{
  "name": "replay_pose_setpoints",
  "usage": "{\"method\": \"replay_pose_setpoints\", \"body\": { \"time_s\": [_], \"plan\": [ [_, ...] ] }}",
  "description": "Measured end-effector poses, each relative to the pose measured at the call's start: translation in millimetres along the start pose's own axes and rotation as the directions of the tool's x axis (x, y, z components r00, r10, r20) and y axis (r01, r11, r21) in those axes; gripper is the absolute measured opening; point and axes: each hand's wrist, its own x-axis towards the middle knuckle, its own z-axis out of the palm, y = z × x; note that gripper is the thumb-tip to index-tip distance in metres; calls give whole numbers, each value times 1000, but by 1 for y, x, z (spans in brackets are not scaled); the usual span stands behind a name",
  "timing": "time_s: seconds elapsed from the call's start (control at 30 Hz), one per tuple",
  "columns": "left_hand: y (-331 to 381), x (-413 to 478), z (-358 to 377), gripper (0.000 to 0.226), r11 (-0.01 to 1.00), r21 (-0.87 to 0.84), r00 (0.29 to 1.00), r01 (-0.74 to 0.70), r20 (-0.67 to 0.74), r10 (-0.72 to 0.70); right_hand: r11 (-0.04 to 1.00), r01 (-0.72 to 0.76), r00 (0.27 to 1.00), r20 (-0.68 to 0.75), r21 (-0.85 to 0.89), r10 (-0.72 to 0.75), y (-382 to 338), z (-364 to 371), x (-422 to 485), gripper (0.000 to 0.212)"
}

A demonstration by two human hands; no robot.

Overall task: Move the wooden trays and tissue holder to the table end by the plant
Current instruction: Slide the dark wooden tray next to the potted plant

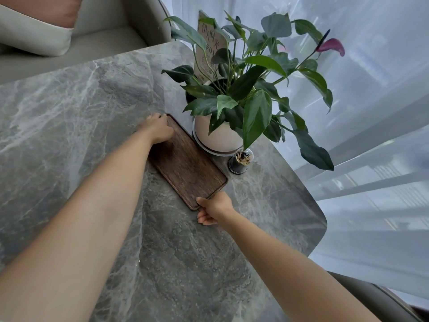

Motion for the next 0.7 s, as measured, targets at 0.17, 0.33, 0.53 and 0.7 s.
{"method": "replay_pose_setpoints", "body": {
  "time_s": [0.17, 0.33, 0.53, 0.7],
  "plan": [
    [-6, -6, 5, 65, 998, -34, 998, -49, 27, 50, 999, -1, 1000, -19, -34, 0, -2, 1, -3, 40],
    [-13, -11, 6, 69, 990, -19, 989, -142, 27, 143, 991, 60, 990, -122, -117, -74, -2, 2, -7, 46],
    [-23, -40, 7, 73, 956, 193, 974, -219, -23, 227, 919, 154, 934, -250, -364, -256, -18, 10, -26, 45],
    [-56, -74, -16, 72, 938, 304, 974, -165, -99, 203, 776, 263, 858, -229, -573, -460, -44, 22, -52, 50]
  ]
}}
